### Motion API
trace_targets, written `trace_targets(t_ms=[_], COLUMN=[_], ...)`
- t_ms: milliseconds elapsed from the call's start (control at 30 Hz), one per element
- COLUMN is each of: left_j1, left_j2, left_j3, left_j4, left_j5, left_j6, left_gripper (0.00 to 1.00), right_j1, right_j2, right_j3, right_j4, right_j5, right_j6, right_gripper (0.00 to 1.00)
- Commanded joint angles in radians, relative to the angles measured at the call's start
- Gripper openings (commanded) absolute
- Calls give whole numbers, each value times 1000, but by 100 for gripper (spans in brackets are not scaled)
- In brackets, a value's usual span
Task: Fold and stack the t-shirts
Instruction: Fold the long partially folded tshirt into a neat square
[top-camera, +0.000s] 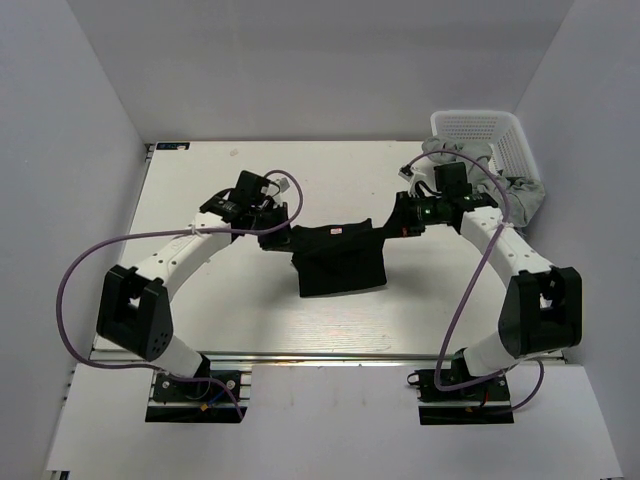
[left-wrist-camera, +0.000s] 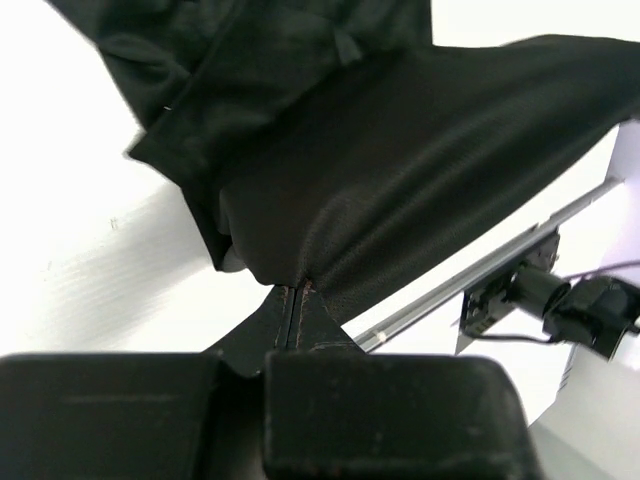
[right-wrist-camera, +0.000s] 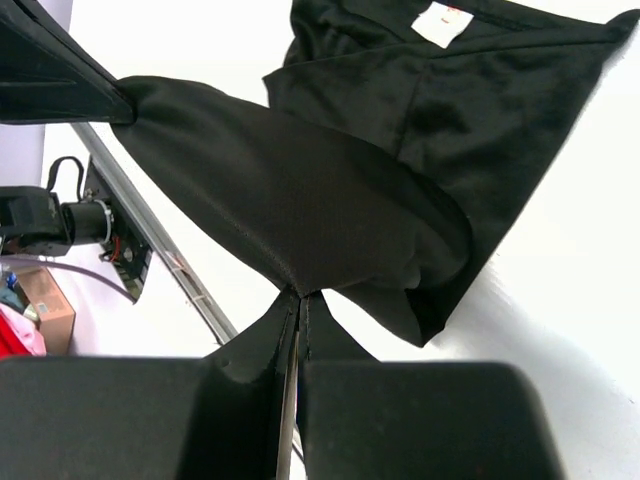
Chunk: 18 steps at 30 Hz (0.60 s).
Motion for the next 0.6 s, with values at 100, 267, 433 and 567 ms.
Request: trace_targets(t_ms=[100, 267, 433, 567], left_j1=[39, 59, 70, 88], left_j2=[15, 74, 129, 163], left_j3=[46, 73, 74, 84], left_j4=[83, 109, 157, 169], left_j5=[-40, -31, -19, -19], left_j6=[-60, -60, -71, -71], left_gripper=[0, 0, 0, 0], right_j1=[-5, -5, -8, -8], right_j2=[68, 122, 195, 242], right_j3=[72, 109, 153, 189], right_j4=[60, 87, 94, 113], right_j5=[86, 109, 106, 110], right_j6=[23, 26, 29, 35], right_gripper=[0, 0, 0, 0])
